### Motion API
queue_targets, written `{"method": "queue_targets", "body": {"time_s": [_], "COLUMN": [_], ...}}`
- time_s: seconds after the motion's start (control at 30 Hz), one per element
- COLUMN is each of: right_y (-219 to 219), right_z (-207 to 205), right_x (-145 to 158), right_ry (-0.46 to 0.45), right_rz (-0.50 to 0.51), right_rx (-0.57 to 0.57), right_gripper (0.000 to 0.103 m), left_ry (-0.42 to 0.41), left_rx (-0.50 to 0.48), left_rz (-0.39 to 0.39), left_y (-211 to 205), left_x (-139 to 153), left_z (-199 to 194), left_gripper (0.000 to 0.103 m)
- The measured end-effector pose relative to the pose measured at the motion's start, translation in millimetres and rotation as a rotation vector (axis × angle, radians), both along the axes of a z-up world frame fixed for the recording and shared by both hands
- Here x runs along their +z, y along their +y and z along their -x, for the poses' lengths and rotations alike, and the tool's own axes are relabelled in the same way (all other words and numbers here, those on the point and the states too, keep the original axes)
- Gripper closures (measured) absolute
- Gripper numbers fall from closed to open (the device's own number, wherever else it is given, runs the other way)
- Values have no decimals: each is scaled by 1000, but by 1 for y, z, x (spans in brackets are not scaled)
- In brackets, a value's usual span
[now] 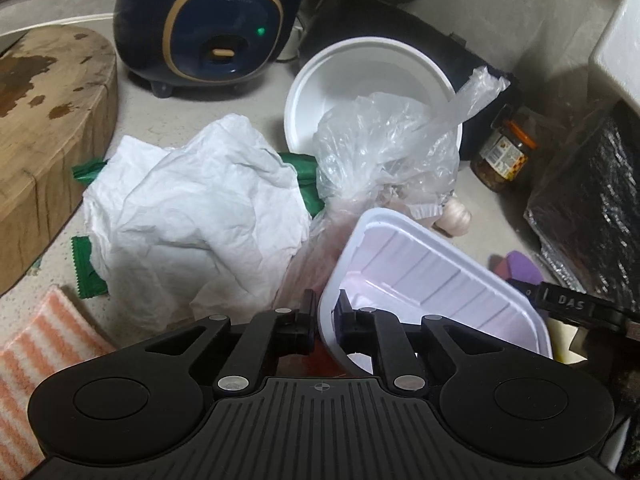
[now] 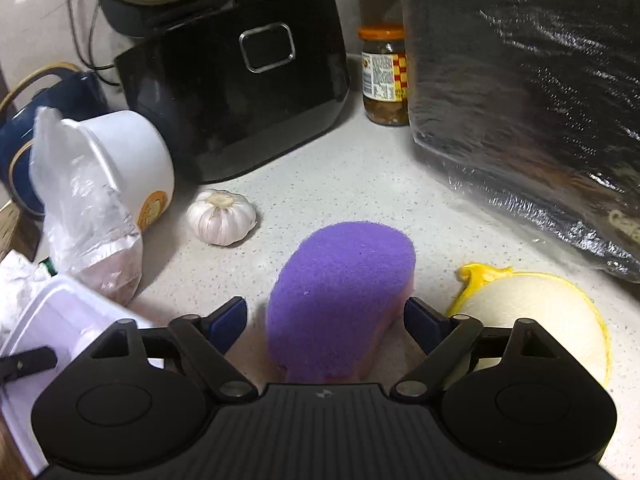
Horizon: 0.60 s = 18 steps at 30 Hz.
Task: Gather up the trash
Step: 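Carry the tray and sponge down into the green trash bin with both tools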
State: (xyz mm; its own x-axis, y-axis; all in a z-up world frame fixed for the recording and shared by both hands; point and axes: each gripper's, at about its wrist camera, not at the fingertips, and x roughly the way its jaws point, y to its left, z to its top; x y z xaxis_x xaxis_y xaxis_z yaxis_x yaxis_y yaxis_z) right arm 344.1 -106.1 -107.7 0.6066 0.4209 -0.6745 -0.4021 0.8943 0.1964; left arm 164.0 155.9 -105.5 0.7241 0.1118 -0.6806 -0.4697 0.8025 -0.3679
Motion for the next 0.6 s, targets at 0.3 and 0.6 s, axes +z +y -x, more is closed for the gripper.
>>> {"method": "queue_targets", "body": {"time_s": [0.3, 0.6], "right_y": [-41, -128], "right_z": [65, 192], "right_x": [45, 37], "right_ry": [-68, -112], "right_rz": [-129, -120], "right_rx": [-92, -249], "right_gripper": [41, 41], "left_ry": [-78, -137], "left_rx": [-91, -273], "left_rz": [69, 43], "left_y": [4, -63], "left_x": [7, 30], "left_z": [17, 31], "left_gripper": [89, 89]}}
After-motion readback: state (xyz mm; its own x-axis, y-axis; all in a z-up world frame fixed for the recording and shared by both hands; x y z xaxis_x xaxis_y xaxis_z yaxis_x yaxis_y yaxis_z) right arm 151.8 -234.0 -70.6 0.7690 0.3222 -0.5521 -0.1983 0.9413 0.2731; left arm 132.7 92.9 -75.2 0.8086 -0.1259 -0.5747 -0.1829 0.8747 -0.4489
